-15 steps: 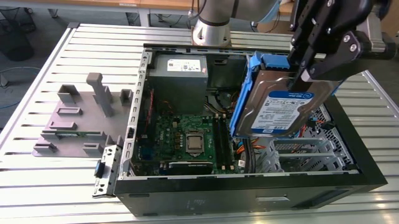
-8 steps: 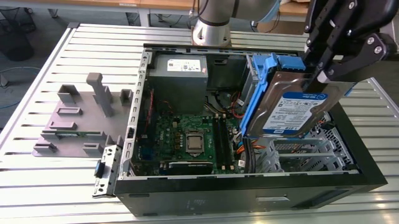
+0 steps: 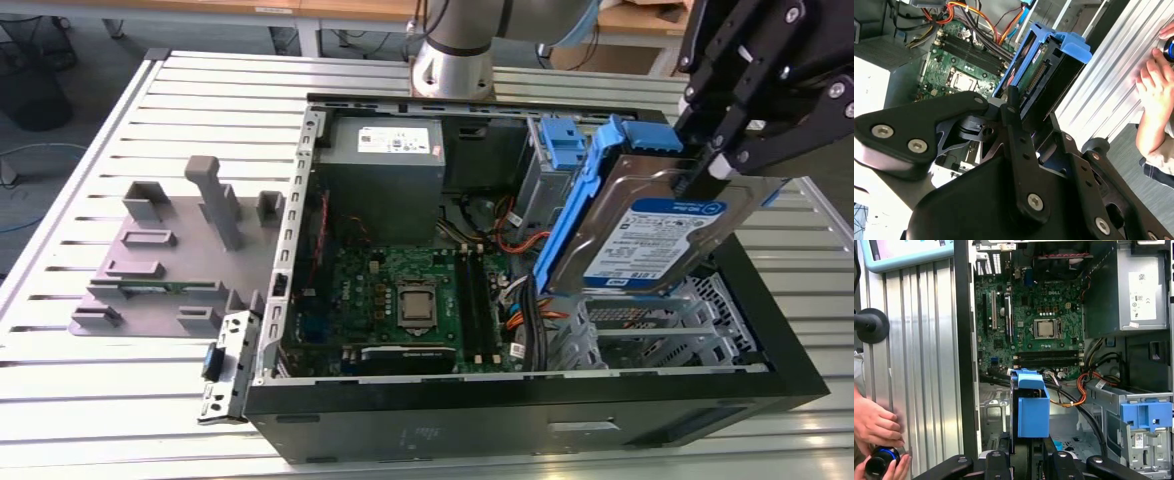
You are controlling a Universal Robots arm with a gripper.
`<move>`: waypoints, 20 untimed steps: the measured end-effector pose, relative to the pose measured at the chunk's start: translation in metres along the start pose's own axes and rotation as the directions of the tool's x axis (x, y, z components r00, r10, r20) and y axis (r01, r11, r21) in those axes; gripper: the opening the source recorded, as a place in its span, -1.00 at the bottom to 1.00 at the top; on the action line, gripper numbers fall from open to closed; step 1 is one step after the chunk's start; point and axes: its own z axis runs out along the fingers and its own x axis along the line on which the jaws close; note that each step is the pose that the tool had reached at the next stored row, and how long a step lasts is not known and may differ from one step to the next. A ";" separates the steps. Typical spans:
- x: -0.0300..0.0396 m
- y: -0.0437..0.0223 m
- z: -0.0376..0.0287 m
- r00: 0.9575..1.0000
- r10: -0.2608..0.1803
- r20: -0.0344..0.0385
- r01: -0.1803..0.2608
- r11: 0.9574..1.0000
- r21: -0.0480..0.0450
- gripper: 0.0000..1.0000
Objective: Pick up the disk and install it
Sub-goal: 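Pick up the disk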
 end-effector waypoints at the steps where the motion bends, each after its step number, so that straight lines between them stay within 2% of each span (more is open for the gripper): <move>1: 0.0002 -0.0013 0.0001 1.000 0.000 0.000 0.000 1.000 0.000 -0.30; 9: 0.0066 -0.0080 0.0030 1.000 0.000 0.000 0.000 1.000 0.000 -0.30; 16: 0.0080 -0.0202 0.0074 1.000 0.000 0.000 0.000 1.000 0.000 -0.30; 20: 0.0080 -0.0227 0.0079 1.000 0.000 0.000 0.000 1.000 0.000 -0.30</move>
